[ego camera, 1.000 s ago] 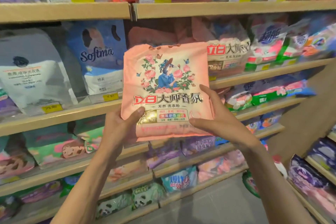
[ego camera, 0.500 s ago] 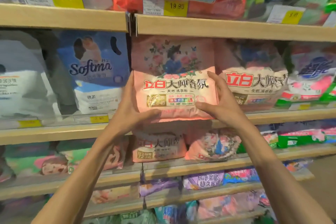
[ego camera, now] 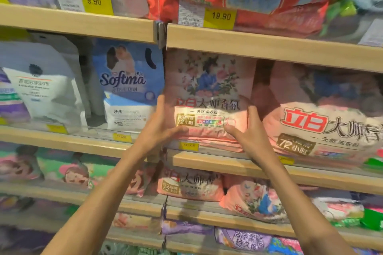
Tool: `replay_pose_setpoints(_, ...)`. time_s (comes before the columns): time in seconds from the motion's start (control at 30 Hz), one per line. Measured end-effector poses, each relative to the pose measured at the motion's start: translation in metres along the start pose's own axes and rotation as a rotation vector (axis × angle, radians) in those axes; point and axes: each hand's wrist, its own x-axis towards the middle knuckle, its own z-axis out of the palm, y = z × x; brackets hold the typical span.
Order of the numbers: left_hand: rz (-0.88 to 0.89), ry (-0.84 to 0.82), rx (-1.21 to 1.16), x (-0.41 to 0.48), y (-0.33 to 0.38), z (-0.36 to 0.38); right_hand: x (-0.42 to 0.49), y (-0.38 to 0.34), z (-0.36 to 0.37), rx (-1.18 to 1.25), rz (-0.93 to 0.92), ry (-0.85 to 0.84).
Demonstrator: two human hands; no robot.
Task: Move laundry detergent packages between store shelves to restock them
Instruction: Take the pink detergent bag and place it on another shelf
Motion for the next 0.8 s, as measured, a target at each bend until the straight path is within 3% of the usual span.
replay_pose_setpoints(0.2, -0.027, -0.101, 0.126, 0.005, -0.014, -0.014, -0.01, 0.015, 0.002, -0.004, -0.065, -0.075)
replay_pose_setpoints(0.4, 0.006, -0.157, 0.199, 0.008, -0.022, -0.018, -0.006, 0.017, 0.001, -0.239, -0.045, -0.128)
replay_pose_setpoints(0.67, 0.04, -0.139, 0.231, 0.005, -0.024, -0.018, -0.014, 0.0, 0.003, -0.334, 0.018, -0.045)
replay_pose_setpoints(0.8, 0.089, -0.127, 0.311, 0.001, -0.026, -0.019, -0.019, -0.013, 0.006, -0.495, 0.034, -0.035)
